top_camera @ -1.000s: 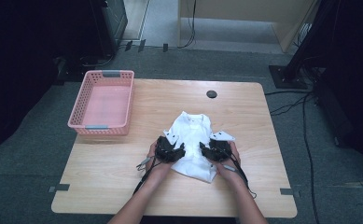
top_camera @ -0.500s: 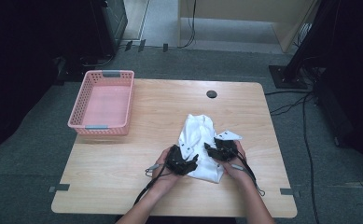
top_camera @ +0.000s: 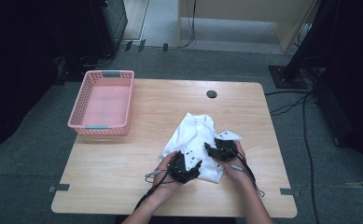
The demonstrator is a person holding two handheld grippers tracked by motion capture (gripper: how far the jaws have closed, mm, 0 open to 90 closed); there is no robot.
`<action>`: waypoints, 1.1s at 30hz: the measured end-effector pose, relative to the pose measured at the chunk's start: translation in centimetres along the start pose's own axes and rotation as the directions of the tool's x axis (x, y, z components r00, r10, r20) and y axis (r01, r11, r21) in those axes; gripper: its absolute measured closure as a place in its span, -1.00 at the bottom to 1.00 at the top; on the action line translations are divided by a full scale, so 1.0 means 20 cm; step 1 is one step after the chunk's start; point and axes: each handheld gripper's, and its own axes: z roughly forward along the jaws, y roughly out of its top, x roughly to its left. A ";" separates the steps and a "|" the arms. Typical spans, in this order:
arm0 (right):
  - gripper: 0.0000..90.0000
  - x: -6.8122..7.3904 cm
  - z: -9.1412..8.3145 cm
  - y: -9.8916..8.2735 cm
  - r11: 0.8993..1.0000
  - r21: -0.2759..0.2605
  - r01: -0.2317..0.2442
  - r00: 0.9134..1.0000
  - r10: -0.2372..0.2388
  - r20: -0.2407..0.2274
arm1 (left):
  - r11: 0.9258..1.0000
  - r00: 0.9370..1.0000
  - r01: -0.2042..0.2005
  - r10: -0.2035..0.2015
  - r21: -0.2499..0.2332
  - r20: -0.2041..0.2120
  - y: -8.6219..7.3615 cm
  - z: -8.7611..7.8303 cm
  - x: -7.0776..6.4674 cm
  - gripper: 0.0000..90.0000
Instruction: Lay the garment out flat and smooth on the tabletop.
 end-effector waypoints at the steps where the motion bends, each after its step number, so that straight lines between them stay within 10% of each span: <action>1: 0.08 0.00 0.00 0.00 1.000 0.000 -0.001 1.000 0.001 0.000 | 1.000 1.000 0.020 -0.020 0.020 -0.015 0.00 0.03 0.00 0.18; 11: 0.07 0.00 0.00 0.00 1.000 -0.001 0.001 1.000 -0.001 0.001 | 0.988 0.985 0.155 -0.156 -0.029 -0.066 0.00 0.00 0.16 1.00; 18: 0.08 0.00 0.00 0.00 1.000 0.000 0.002 1.000 -0.002 0.001 | 0.959 0.943 0.270 -0.281 -0.083 -0.177 -0.06 -0.15 0.49 1.00; 21: 0.08 0.00 0.00 0.00 1.000 0.000 0.002 1.000 -0.002 0.001 | 0.964 0.958 0.254 -0.262 -0.078 -0.119 -0.06 -0.17 0.47 1.00; 27: 0.07 0.00 0.00 0.00 1.000 -0.001 -0.002 1.000 0.002 0.005 | 0.988 0.989 0.145 -0.143 -0.050 0.041 -0.01 -0.07 0.19 0.54; 33: 0.08 0.00 0.00 0.00 1.000 0.000 -0.005 1.000 0.005 0.006 | 0.999 1.000 0.022 -0.023 0.034 0.014 0.00 0.07 0.02 0.24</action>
